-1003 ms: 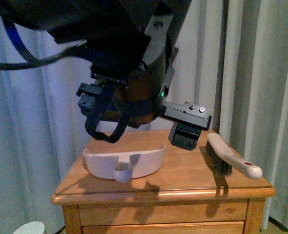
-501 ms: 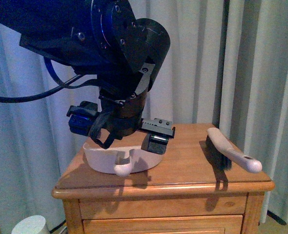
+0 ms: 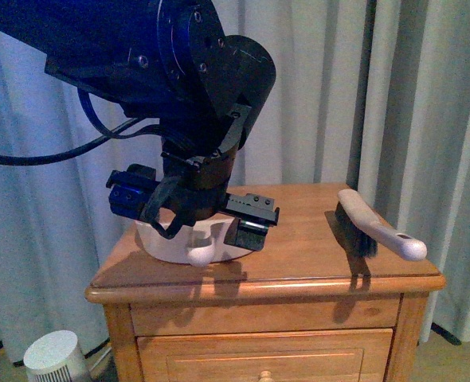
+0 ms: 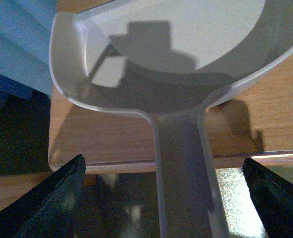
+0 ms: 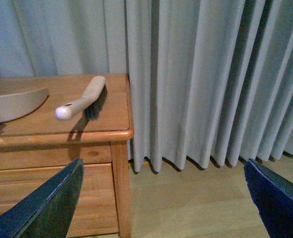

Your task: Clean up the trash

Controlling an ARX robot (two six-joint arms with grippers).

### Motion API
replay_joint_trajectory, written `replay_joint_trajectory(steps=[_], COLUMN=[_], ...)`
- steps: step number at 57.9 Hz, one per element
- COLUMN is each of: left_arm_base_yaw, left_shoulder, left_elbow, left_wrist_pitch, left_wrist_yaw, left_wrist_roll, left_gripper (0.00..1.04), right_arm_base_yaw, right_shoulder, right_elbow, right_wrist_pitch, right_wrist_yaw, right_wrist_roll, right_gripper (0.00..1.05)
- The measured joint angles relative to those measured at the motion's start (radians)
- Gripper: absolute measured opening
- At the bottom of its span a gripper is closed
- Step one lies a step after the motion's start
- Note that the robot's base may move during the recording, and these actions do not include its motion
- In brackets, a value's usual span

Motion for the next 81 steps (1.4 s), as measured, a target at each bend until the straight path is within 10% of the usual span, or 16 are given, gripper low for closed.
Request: replay_joint_trajectory(steps=[58,81], left_arm_base_yaw=[0.009,0.009], left_shoulder=[0.014,0.011], left_elbow=[-0.07,-0.085], left_wrist_pitch=[0.033,0.078], left_wrist_yaw=[0.021,0.021], left_wrist_roll=[-0.015,-0.004], left_gripper=[0.97,0.31], right_arm_base_yaw=[0.0,0.0], right_shoulder=[0.0,0.0], right_elbow=[0.0,0.0], right_wrist_pitch=[0.0,0.0], right_wrist_yaw=[0.0,0.0], right_wrist_roll=[0.0,0.0], right_gripper=[0.97,0.97])
